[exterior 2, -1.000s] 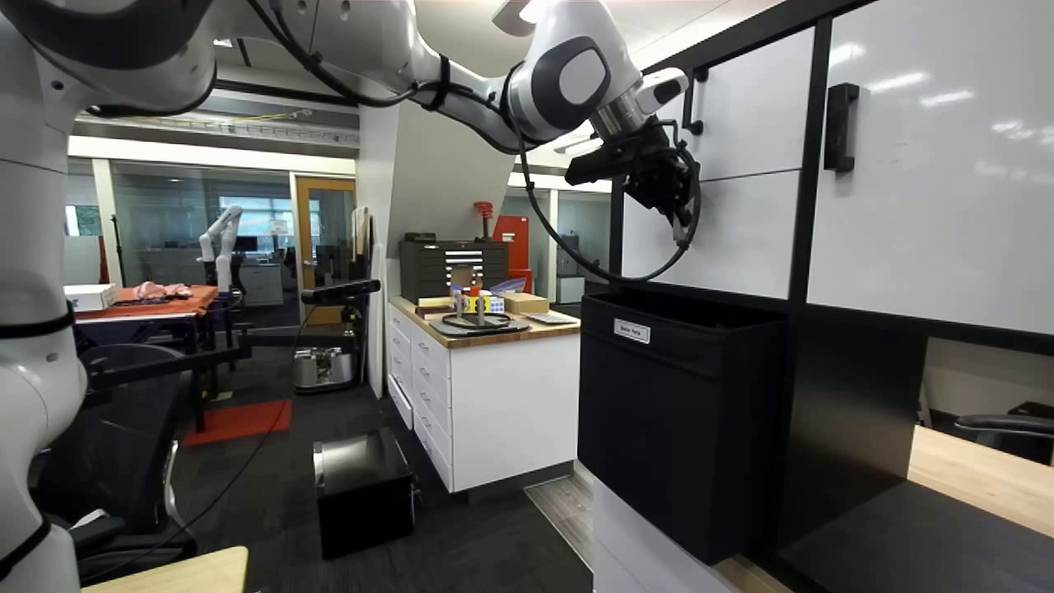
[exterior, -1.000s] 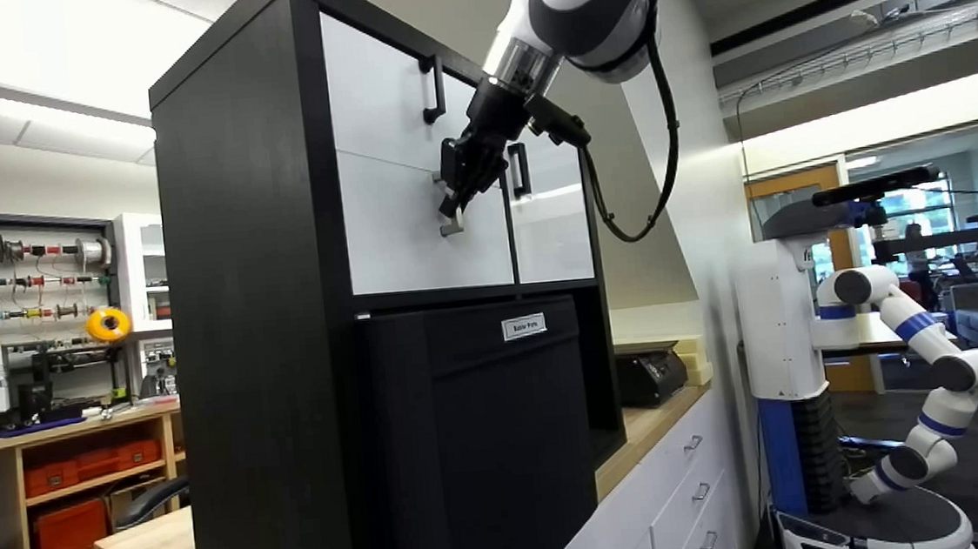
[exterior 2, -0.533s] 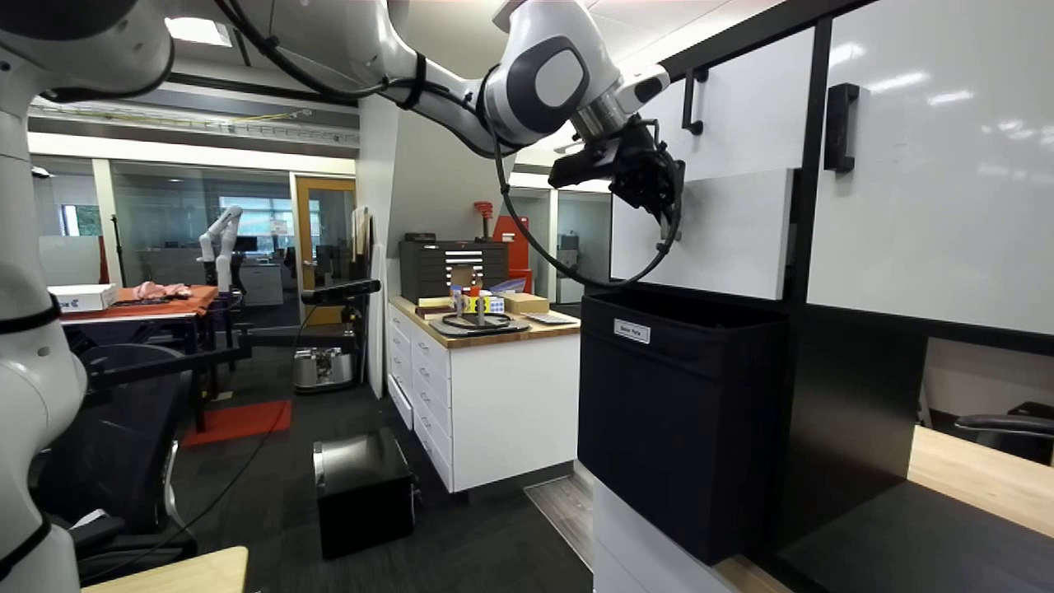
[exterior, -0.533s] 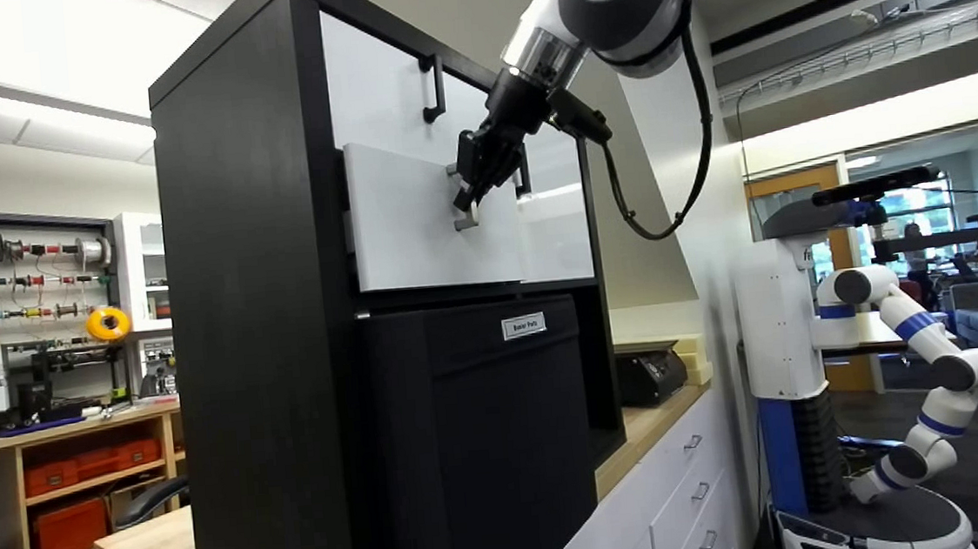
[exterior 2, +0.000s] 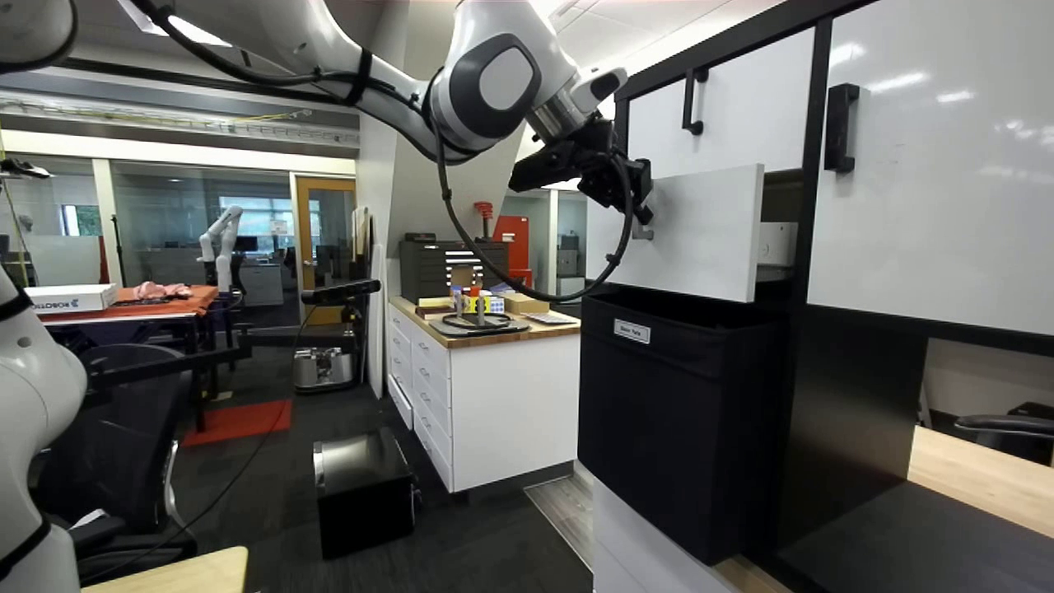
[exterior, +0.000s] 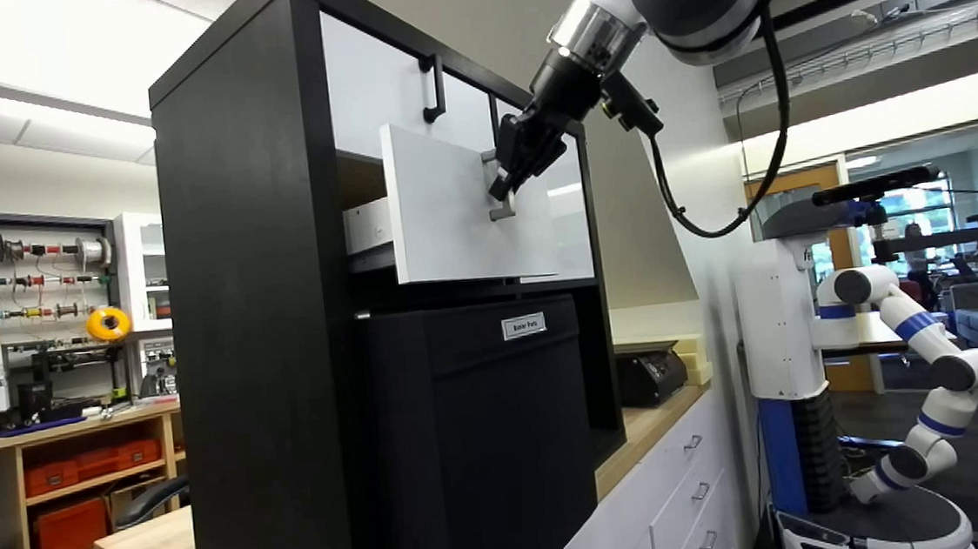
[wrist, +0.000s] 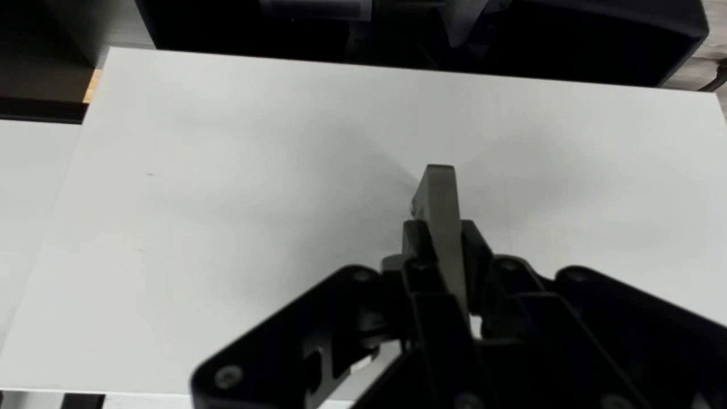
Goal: Open the bottom drawer of the cabinet
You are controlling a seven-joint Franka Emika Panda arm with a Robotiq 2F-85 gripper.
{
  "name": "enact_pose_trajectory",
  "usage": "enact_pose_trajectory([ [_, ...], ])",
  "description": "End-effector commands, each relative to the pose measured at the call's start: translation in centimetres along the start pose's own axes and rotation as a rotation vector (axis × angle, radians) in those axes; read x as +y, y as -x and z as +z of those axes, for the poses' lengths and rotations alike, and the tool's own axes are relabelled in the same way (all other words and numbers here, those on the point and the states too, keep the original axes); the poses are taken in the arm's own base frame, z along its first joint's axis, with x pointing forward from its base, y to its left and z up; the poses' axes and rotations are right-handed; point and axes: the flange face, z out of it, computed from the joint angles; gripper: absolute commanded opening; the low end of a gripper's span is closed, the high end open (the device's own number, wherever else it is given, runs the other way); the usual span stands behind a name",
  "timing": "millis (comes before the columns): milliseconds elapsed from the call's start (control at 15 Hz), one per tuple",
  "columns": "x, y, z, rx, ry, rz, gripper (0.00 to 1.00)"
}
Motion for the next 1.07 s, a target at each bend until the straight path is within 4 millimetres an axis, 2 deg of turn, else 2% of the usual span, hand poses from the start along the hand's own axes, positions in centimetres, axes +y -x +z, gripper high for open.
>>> enact_pose_trajectory([
  [0,0.9,4.4,-1.8,-0.016,0.036,0.033,0.05],
  [667,0.9,10.2,-4.2,-0.064,0.063,0.073,0.05],
  [867,2.1,12.0,-4.9,-0.081,0.083,0.098,0.05],
  [1000,2.5,12.8,-5.1,-0.094,0.091,0.103,0.0],
])
